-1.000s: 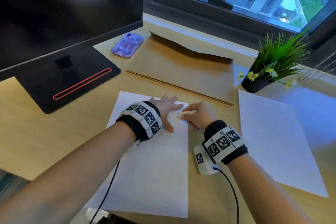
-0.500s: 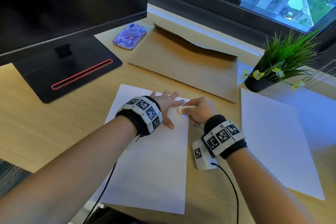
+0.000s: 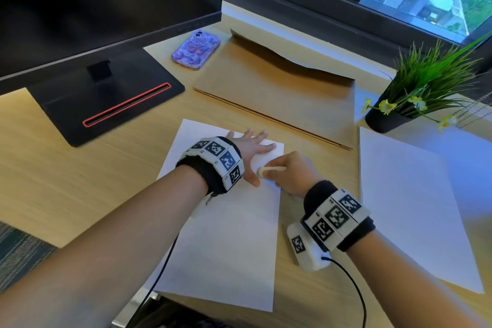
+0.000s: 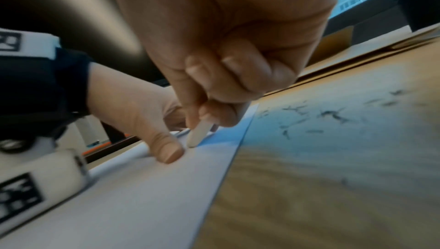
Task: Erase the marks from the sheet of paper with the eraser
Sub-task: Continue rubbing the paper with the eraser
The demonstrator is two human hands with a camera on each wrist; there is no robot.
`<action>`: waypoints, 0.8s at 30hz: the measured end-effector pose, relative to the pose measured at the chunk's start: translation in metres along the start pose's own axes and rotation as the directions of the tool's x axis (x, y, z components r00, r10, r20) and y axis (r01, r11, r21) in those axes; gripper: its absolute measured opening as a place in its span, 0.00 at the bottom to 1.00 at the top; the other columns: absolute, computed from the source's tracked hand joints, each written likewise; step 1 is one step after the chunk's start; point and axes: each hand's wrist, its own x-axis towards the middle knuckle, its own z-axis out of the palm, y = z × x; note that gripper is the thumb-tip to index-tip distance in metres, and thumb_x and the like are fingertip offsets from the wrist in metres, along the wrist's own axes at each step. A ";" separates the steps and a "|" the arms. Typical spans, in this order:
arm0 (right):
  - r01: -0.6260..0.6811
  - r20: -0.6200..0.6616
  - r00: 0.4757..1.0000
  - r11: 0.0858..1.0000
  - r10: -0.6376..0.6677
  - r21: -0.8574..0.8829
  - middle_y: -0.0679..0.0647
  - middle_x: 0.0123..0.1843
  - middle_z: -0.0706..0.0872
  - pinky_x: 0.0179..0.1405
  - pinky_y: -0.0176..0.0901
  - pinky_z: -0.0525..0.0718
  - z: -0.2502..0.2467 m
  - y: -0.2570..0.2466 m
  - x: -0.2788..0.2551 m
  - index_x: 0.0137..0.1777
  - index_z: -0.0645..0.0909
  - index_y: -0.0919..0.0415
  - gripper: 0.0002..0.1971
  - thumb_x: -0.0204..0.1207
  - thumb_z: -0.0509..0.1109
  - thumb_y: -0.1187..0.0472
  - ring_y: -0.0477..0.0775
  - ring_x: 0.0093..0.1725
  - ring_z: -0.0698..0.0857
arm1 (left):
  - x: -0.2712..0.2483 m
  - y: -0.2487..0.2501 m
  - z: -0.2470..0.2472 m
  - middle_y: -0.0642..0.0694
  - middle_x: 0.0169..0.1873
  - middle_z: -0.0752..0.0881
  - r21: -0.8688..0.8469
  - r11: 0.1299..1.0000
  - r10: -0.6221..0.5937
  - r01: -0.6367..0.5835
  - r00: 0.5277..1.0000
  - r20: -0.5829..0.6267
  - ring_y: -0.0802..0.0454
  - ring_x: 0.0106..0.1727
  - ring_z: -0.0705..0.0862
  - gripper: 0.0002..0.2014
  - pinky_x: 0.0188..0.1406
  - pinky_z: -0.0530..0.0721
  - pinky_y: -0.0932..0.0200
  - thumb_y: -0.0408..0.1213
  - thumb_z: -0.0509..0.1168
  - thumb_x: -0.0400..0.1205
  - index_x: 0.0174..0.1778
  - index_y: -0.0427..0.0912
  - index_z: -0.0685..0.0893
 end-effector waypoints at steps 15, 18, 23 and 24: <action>-0.060 -0.088 0.994 0.995 0.067 0.085 0.55 0.57 0.85 0.43 0.35 0.75 -0.009 -0.007 0.011 0.61 0.84 0.58 0.16 0.75 0.72 0.53 0.49 0.52 0.82 | -0.001 0.000 0.001 0.49 0.82 0.33 -0.023 1.000 0.005 -0.005 1.000 -0.018 0.43 0.82 0.34 0.52 0.77 0.41 0.31 0.54 0.71 0.75 0.82 0.56 0.39; -0.079 -0.126 0.988 0.991 0.093 0.110 0.56 0.60 0.85 0.48 0.39 0.77 -0.005 -0.005 0.011 0.63 0.83 0.59 0.17 0.76 0.71 0.54 0.51 0.54 0.82 | -0.002 0.001 0.001 0.49 0.82 0.33 -0.032 0.999 0.008 -0.009 1.000 -0.025 0.43 0.82 0.35 0.52 0.77 0.41 0.31 0.54 0.72 0.74 0.82 0.56 0.39; -0.054 -0.179 0.981 0.989 0.078 0.137 0.58 0.55 0.86 0.46 0.44 0.82 0.006 -0.002 0.006 0.55 0.84 0.55 0.11 0.76 0.71 0.52 0.54 0.49 0.85 | -0.001 -0.002 0.003 0.50 0.82 0.35 -0.118 0.993 0.003 -0.011 0.998 -0.070 0.44 0.83 0.37 0.53 0.76 0.42 0.29 0.51 0.75 0.71 0.83 0.55 0.45; -0.043 -0.190 0.979 0.990 0.068 0.133 0.57 0.54 0.86 0.47 0.46 0.84 0.005 -0.003 0.006 0.53 0.83 0.54 0.09 0.76 0.71 0.53 0.55 0.48 0.86 | -0.001 -0.002 0.004 0.51 0.82 0.35 -0.132 0.991 -0.013 0.002 0.997 -0.082 0.44 0.83 0.37 0.52 0.76 0.42 0.29 0.51 0.76 0.70 0.83 0.56 0.47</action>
